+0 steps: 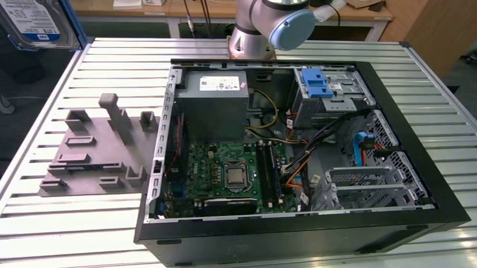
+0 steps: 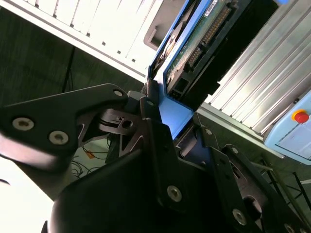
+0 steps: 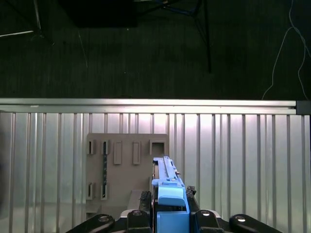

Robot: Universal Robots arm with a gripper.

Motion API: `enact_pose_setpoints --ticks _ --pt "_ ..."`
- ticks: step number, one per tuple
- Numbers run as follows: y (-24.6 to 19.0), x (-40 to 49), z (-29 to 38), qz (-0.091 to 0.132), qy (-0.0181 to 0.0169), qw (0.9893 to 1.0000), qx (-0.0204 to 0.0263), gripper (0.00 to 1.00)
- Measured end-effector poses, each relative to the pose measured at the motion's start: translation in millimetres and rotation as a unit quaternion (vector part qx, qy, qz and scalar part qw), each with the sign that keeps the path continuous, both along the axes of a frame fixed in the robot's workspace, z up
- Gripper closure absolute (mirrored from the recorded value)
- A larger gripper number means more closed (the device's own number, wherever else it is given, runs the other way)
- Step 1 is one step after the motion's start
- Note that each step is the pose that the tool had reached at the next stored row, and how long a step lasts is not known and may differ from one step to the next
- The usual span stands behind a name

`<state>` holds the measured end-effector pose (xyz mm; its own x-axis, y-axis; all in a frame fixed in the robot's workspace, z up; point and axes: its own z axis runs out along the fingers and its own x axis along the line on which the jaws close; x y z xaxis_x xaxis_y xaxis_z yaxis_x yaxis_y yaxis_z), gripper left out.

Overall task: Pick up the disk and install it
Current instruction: 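Pick up the disk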

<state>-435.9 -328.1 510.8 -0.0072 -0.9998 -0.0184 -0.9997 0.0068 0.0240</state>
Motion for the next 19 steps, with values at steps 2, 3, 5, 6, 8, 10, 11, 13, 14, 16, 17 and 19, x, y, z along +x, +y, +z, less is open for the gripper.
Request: enact_pose_setpoints --ticks 2,3,5,6,8,10,11,13,14,16,17,19 --pt "0.0 2.0 0.0 0.0 0.0 1.0 0.0 0.64" --pt "0.0 3.3 0.0 0.0 0.0 1.0 0.0 0.64" --pt "0.0 6.4 0.0 0.0 0.0 1.0 0.0 0.64" --pt "0.0 8.2 0.0 0.0 0.0 1.0 0.0 0.64" --pt "0.1 12.0 0.1 0.0 0.0001 1.0 0.0 0.64" --pt "0.0 15.2 0.1 0.0 0.0001 1.0 0.0 0.64" --pt "0.0 16.8 0.0 0.0 0.0 1.0 0.0 0.64" --pt "0.0 19.8 0.0 0.0 0.0 1.0 0.0 0.64" --pt "0.0 21.3 0.0 0.0 0.0 1.0 0.0 0.64" --pt "0.0 23.9 0.0 0.0 0.0 1.0 0.0 0.64" --pt "0.0 25.0 0.0 0.0 0.0 1.0 0.0 0.64" --pt "0.0 27.2 0.0 0.0 0.0 1.0 0.0 0.64"
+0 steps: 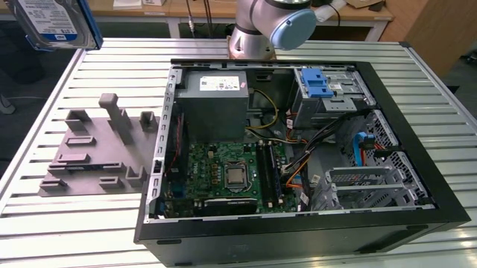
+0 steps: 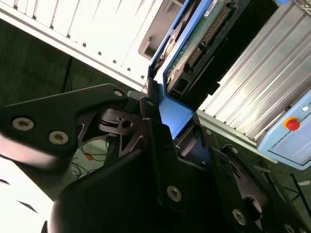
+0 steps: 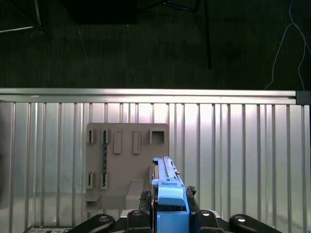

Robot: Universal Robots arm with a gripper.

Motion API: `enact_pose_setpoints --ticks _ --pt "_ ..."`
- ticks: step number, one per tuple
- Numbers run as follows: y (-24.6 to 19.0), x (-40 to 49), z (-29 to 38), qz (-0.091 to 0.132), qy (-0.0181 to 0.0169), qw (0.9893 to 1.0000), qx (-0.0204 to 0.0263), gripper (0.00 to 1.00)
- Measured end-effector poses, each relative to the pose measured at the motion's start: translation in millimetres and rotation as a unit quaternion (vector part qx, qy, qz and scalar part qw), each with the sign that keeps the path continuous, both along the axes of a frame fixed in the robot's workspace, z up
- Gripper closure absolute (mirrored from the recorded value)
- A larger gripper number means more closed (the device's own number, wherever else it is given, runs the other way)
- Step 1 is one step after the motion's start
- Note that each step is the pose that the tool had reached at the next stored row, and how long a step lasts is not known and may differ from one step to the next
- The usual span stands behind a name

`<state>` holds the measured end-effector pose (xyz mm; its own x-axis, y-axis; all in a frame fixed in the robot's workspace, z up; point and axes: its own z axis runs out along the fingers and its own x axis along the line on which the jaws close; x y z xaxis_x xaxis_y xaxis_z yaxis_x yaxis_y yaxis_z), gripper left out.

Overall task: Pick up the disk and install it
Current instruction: 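Pick up the disk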

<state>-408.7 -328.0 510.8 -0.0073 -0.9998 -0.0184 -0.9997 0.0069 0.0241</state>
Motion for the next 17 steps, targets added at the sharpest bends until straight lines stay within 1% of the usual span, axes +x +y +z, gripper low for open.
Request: enact_pose_setpoints --ticks 6,8,11,15,17 --pt "0.0 8.3 0.0 0.0 -0.0001 1.0 0.0 0.64" --pt "-0.6 9.8 0.0 0.0 0.0 1.0 0.0 0.64" --pt "-3.9 10.6 0.0 0.0 0.0 1.0 0.0 0.64" --pt "-10.5 11.7 0.0 0.0 0.0 1.0 0.0 0.64" --pt "-12.8 12.7 0.0 0.0 0.0 1.0 0.0 0.64"
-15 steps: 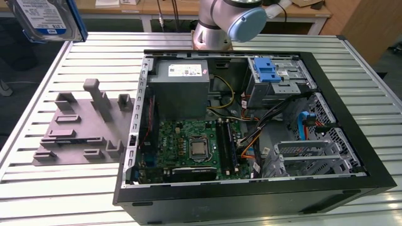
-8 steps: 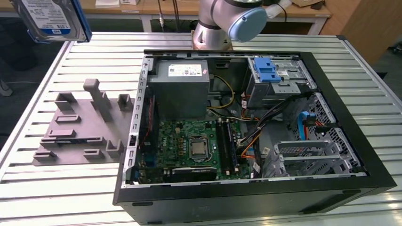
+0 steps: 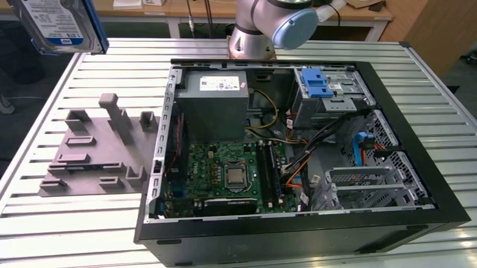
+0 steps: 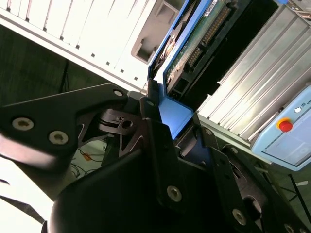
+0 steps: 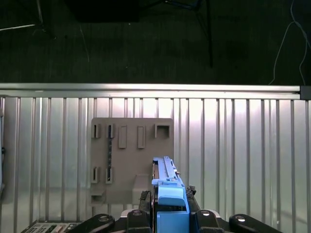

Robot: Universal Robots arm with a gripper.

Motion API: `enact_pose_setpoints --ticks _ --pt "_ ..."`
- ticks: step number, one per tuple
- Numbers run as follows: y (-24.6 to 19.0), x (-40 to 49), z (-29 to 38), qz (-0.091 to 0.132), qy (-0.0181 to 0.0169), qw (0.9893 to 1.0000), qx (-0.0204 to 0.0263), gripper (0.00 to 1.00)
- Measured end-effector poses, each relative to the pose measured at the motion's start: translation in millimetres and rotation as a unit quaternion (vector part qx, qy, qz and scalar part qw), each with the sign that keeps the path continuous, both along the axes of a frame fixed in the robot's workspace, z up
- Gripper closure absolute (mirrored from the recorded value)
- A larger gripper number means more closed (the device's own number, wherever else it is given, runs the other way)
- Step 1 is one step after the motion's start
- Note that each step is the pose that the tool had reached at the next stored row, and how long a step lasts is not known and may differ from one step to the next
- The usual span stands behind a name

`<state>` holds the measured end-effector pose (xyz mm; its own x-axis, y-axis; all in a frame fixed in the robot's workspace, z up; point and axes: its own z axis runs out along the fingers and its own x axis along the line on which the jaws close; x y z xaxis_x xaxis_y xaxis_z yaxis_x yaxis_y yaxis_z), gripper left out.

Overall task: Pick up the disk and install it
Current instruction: 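Pick up the disk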

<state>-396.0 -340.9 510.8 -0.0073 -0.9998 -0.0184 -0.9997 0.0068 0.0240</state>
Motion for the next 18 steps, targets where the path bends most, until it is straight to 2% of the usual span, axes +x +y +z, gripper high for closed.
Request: enact_pose_setpoints --ticks 2,12,15,18 --pt "-0.7 3.3 0.0 0.0 0.0 1.0 0.0 0.64" --pt "-1.6 33.6 0.0 0.0 0.0003 1.0 0.0 0.64" --pt "-2.2 37.3 0.0 0.0 0.0003 1.0 0.0 0.64" --pt "-5.1 38.3 0.0 0.0 0.0002 1.0 0.0 0.64"
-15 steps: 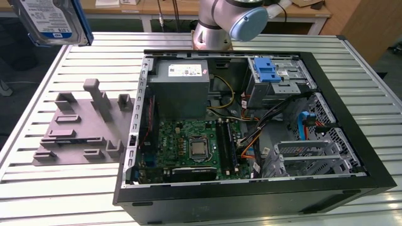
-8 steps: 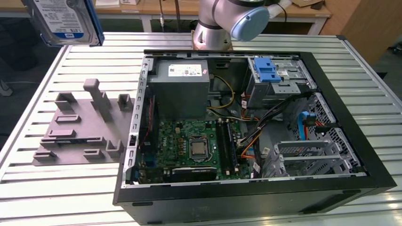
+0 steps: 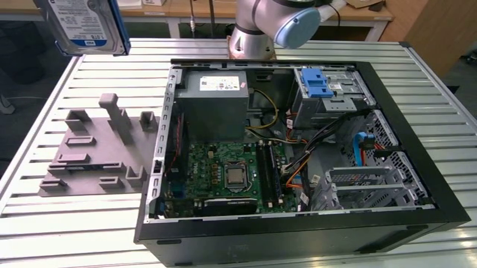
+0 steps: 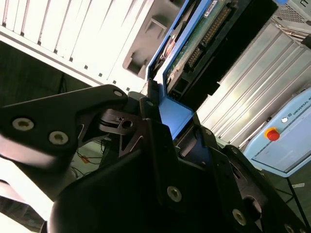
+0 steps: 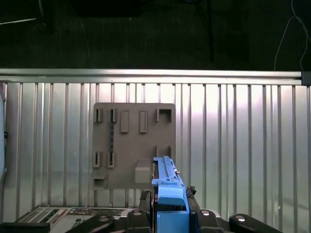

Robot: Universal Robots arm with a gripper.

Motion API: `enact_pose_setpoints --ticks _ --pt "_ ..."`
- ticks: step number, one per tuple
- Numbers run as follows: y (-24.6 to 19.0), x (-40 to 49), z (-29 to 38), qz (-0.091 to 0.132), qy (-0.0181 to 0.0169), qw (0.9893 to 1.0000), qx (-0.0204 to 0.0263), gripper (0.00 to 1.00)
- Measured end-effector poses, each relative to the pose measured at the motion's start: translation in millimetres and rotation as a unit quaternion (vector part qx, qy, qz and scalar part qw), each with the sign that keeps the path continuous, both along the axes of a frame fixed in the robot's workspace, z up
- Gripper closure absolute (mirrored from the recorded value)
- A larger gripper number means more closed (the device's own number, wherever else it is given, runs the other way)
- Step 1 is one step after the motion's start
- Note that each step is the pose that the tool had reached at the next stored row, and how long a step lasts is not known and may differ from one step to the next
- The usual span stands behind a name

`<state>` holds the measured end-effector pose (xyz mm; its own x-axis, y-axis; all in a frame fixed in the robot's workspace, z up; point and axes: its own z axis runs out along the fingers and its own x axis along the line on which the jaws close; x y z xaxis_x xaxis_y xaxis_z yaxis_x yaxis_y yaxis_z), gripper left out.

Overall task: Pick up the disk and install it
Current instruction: 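Pick up the disk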

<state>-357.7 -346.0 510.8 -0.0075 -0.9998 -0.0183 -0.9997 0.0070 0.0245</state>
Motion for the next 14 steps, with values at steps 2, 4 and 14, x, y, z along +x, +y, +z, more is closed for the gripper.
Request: enact_pose_setpoints --ticks 2,4,14 --pt "-3.3 0.4 -0.1 0.0 0.0 1.0 0.0 0.64" --pt "-7.2 0.8 0.0 0.0 0.0001 1.0 0.0 0.64" --pt "-20.0 10.3 -0.1 0.0 0.0 1.0 0.0 0.64"
